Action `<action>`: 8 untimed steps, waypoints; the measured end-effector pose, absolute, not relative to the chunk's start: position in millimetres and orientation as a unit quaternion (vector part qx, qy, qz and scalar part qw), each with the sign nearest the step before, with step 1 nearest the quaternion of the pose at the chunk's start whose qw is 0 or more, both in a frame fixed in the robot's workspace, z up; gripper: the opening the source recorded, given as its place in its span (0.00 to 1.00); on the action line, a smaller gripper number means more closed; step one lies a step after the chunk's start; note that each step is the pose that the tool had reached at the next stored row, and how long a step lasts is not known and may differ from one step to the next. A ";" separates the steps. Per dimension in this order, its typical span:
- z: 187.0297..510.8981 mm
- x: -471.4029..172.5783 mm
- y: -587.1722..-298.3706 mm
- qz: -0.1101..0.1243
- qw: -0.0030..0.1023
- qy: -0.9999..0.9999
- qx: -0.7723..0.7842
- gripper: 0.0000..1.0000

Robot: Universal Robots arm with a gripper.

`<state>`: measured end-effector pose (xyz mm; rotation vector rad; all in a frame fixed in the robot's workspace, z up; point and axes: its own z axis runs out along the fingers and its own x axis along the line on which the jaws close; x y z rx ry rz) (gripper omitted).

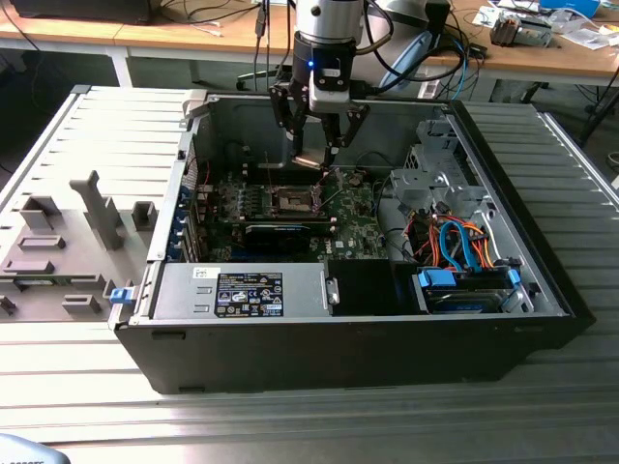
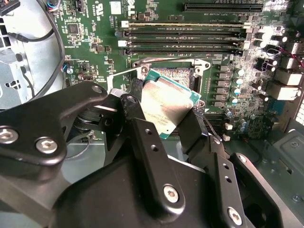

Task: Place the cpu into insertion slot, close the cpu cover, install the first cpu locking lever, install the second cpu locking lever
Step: 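Place the cpu into insertion slot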

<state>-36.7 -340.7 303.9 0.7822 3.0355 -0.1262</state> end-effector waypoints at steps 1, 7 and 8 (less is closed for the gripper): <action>303.9 -36.7 -340.7 -0.040 0.002 0.967 0.250 0.55; 303.9 -36.7 -340.7 -0.041 0.002 0.967 0.252 0.55; 303.9 -36.7 -340.7 -0.041 0.002 0.967 0.252 0.55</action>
